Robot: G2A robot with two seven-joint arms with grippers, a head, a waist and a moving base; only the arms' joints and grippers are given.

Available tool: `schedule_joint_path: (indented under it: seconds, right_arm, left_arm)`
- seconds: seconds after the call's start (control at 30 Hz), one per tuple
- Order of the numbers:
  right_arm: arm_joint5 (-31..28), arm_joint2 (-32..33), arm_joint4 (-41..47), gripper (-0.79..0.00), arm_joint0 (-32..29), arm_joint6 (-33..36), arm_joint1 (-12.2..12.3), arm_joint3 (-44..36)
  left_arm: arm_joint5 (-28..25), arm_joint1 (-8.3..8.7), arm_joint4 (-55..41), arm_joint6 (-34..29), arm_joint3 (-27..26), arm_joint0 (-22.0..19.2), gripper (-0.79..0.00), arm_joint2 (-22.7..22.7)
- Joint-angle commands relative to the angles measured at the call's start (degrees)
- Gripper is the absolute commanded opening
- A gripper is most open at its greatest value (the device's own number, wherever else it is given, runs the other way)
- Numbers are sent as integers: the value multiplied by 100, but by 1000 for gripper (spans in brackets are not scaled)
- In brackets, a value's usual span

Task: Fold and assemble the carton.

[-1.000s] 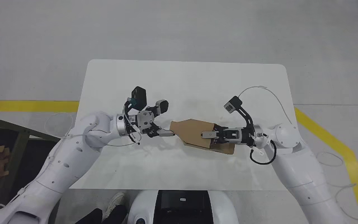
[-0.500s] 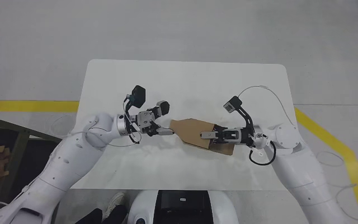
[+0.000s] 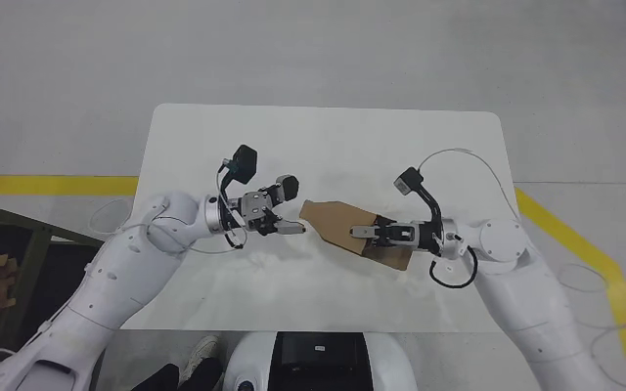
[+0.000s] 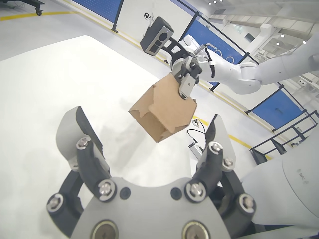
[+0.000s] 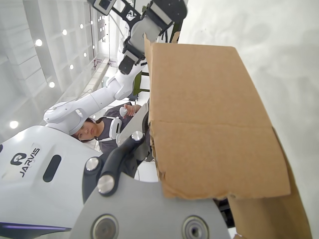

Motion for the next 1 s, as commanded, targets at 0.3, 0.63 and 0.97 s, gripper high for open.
schedule_joint_path:
  seconds: [0.3, 0.63, 0.97]
  right_arm:
    - [-5, -25, -142, -785, -64, 43, 30, -265]
    - [-89, 144, 105, -785, -201, 106, 74, -496]
    - [-50, 171, 158, -785, -240, -9, 90, -546]
  left_arm:
    - [439, 2, 156, -336, -37, 41, 0, -121]
    - [448, -79, -121, -579, 196, -13, 0, 19]
    - [312, -107, -150, -687, 135, 53, 0, 12]
